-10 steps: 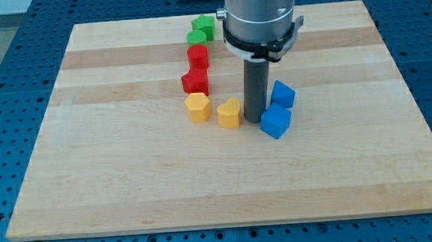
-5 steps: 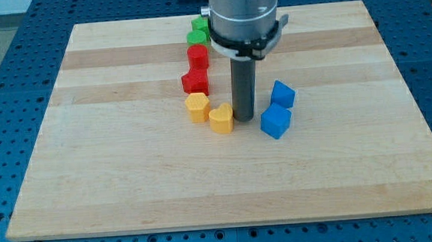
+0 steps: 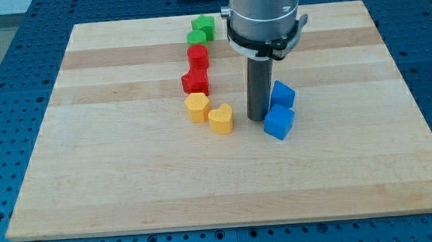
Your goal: Place the yellow heart to bottom of hexagon
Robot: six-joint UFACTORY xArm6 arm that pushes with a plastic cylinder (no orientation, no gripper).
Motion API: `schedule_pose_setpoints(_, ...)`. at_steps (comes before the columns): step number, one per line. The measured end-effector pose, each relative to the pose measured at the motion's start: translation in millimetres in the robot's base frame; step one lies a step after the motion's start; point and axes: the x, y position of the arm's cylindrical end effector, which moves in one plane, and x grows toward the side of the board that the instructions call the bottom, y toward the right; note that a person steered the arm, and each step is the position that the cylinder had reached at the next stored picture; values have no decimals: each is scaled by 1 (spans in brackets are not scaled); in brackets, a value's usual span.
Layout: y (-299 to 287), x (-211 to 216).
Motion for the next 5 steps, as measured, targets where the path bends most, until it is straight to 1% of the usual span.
schedule_pose_setpoints(1, -4, 0)
schedule_pose_setpoints(3, -45, 3)
schedule_pose_setpoints(4, -58, 12)
schedule_pose_setpoints(5, -62, 13)
